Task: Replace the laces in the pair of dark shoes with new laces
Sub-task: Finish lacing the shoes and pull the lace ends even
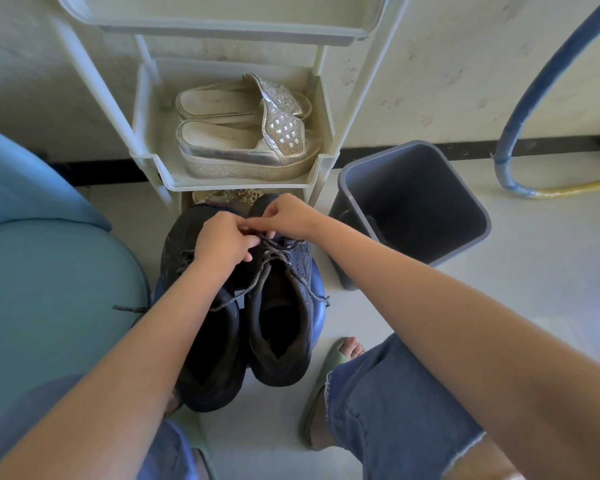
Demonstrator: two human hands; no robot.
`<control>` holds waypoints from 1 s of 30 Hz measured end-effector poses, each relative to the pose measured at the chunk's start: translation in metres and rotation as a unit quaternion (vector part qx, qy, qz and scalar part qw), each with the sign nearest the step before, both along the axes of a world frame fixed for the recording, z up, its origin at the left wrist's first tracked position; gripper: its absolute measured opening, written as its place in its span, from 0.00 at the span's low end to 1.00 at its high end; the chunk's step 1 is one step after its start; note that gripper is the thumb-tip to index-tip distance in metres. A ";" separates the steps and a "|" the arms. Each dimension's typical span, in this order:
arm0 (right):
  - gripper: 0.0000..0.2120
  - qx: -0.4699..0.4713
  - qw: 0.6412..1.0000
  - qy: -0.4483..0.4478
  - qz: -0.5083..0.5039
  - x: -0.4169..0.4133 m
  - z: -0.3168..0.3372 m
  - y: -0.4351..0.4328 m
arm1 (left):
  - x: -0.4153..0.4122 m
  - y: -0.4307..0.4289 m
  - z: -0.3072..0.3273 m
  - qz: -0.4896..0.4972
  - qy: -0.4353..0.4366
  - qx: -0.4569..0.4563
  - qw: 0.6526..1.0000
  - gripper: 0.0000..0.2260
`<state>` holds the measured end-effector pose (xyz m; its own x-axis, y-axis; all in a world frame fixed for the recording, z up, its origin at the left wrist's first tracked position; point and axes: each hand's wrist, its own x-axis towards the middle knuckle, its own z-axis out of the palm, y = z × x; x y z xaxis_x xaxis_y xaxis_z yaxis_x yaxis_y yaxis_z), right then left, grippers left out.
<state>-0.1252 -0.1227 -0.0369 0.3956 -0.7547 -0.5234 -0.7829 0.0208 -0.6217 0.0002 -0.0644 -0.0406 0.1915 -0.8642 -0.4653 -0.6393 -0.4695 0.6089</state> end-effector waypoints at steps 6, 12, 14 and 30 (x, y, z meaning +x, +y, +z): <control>0.21 -0.003 1.000 0.020 0.010 -0.003 -0.001 -0.006 | 0.002 -0.001 -0.004 0.007 0.015 0.006 1.000 0.10; 0.18 -0.001 0.997 0.041 0.058 0.004 0.002 -0.008 | 0.003 -0.003 -0.004 0.017 0.028 0.032 0.999 0.17; 0.13 0.010 0.997 0.044 0.068 0.005 0.003 -0.010 | 0.003 -0.002 -0.004 0.000 0.032 0.032 0.999 0.18; 0.11 0.076 0.997 -0.028 0.009 -0.009 -0.001 -0.014 | 0.003 0.002 -0.007 -0.049 0.036 0.011 0.998 0.15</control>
